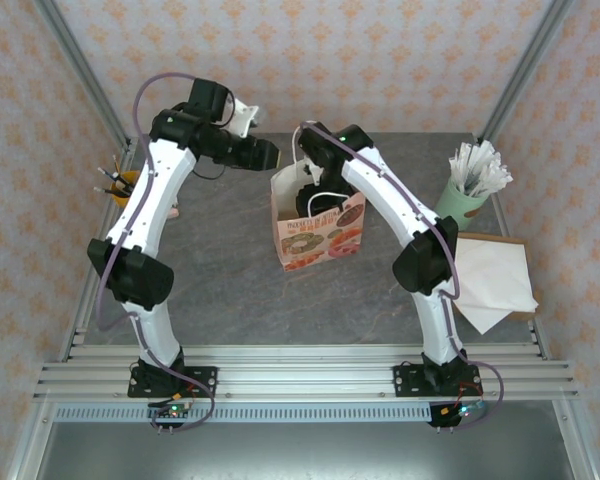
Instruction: Pack the takeout coffee
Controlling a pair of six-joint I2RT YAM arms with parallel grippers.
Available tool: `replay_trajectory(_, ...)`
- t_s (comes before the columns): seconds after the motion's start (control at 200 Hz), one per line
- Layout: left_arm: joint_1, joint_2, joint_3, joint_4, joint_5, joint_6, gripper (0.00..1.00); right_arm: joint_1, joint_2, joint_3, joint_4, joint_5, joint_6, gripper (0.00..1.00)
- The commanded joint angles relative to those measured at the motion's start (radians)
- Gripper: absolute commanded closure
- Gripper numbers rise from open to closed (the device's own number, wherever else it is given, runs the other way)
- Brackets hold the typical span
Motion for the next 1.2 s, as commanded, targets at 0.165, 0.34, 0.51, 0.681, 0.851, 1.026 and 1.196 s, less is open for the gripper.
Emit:
replay_trajectory(0.165,-0.021,0.152,0.129,0.052,0.275,0.54,0.38,-0.008,0.039,0.089,-0.023,0.008,0.038,0.66)
replay_trajectory(0.34,-0.024,0.217,0.153,0.092,0.19,0.565,0.4,-0.013,0.039,0.09,-0.037,0.027,0.066,0.66)
replay_trajectory(0.51,-0.025,0.232,0.155,0.09,0.208,0.573,0.44,-0.015,0.04,0.094,-0.053,0.037,0.087,0.66)
replay_trajectory(0.681,-0.027,0.24,0.149,0.087,0.19,0.58,0.66,-0.017,0.037,0.115,-0.079,0.059,0.103,0.66)
replay_trajectory(0.851,-0.027,0.236,0.167,0.088,0.185,0.595,0.97,-0.022,0.036,0.137,-0.121,0.101,0.131,0.66)
replay_trajectory(1.026,-0.067,0.162,0.115,0.154,0.141,0.569,1.0,-0.015,0.012,0.082,-0.101,0.16,0.151,0.66)
replay_trajectory(1.196,-0.145,-0.021,-0.201,0.442,-0.037,0.49,1.0,-0.009,-0.091,-0.09,0.048,0.226,0.135,0.66)
